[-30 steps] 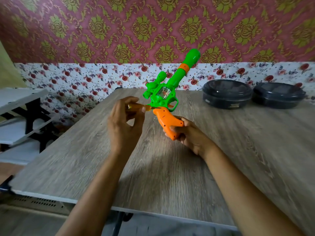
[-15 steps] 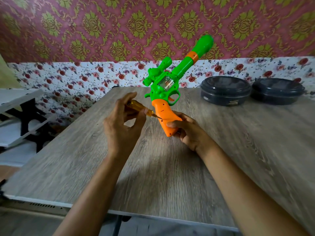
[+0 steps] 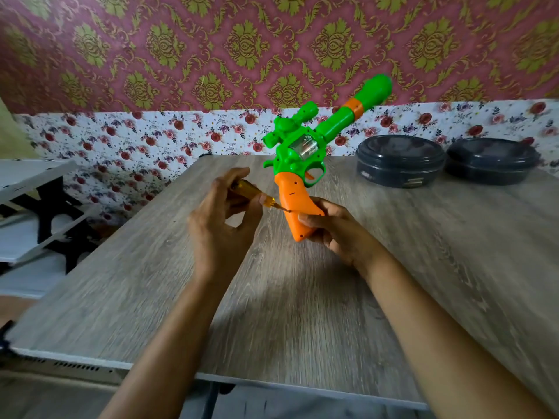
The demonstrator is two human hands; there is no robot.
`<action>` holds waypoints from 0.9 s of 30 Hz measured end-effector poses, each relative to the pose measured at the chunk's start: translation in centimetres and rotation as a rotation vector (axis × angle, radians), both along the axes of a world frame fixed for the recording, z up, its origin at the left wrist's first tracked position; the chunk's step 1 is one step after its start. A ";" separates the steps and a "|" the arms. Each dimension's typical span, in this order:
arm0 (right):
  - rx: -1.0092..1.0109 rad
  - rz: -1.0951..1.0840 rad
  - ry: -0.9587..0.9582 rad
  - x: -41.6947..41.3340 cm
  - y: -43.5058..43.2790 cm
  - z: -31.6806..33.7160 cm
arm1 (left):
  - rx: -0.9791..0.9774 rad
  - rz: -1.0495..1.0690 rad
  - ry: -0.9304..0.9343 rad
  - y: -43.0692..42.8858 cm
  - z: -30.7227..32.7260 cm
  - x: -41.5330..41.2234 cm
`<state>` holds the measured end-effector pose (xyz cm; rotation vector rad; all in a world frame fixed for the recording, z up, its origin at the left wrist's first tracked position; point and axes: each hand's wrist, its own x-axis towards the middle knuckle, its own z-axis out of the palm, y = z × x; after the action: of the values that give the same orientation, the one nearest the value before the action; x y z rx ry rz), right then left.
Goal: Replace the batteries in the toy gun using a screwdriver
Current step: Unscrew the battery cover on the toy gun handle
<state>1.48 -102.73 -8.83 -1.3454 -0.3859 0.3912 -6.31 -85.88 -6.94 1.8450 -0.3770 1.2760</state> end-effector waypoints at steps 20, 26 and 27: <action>-0.215 -0.094 -0.085 0.1 0.1 -0.6 | 0.102 0.018 0.023 -0.3 0.1 -0.3; -0.201 -0.105 -0.069 0.2 0.0 -0.6 | 0.116 -0.002 0.012 -0.3 0.1 -0.2; -0.196 -0.096 -0.066 0.2 0.1 -0.6 | 0.123 -0.006 -0.008 -0.3 0.2 -0.3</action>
<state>1.63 -102.67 -9.47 -1.5652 -0.3425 0.3110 -6.57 -86.14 -6.77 1.9405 -0.4744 1.2807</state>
